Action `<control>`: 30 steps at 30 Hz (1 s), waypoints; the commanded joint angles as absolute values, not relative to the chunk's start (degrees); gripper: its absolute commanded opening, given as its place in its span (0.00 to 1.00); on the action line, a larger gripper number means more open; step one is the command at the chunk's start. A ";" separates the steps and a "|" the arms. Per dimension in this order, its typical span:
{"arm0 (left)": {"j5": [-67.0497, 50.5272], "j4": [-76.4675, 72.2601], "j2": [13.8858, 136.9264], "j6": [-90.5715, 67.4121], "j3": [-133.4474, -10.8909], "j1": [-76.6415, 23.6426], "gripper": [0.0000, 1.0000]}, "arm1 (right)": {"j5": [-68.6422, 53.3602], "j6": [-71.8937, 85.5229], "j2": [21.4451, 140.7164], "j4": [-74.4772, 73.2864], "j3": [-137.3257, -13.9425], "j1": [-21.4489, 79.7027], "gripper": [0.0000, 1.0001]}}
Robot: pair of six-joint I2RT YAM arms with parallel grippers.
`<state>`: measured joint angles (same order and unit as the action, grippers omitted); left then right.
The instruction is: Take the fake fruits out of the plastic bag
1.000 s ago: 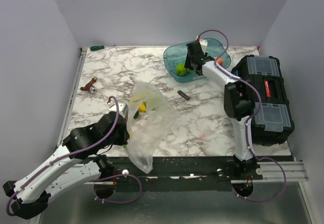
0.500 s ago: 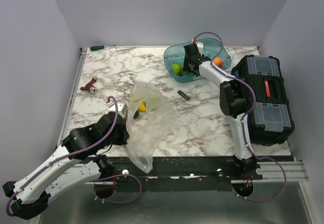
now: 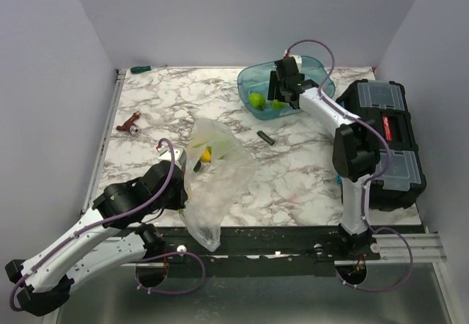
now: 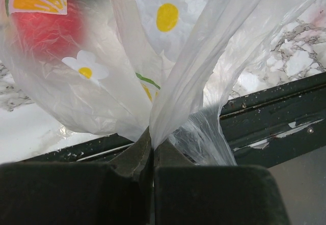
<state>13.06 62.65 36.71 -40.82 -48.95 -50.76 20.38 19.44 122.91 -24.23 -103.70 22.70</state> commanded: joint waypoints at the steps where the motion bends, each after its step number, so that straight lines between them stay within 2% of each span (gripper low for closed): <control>1: 14.06 62.62 37.34 -41.31 -48.87 -51.07 0.00 | 16.79 20.36 114.13 -23.34 -97.44 22.76 0.73; 9: 14.33 62.72 37.96 -41.45 -48.87 -51.11 0.00 | 5.00 28.01 95.93 -9.98 -66.83 23.86 0.73; 16: 14.56 62.58 38.77 -41.45 -48.87 -51.06 0.00 | 0.35 33.21 77.67 2.57 -42.45 30.24 0.74; 26: 15.02 62.67 39.27 -41.74 -48.96 -51.11 0.00 | -1.93 33.16 57.68 4.21 -32.60 46.25 0.74; 30: 14.73 62.76 39.87 -41.58 -49.13 -51.09 0.00 | -2.65 33.51 53.94 8.11 -31.99 53.88 0.74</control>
<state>13.39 62.67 39.51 -41.23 -48.95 -50.76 -0.32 32.73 56.42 2.61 -32.88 48.14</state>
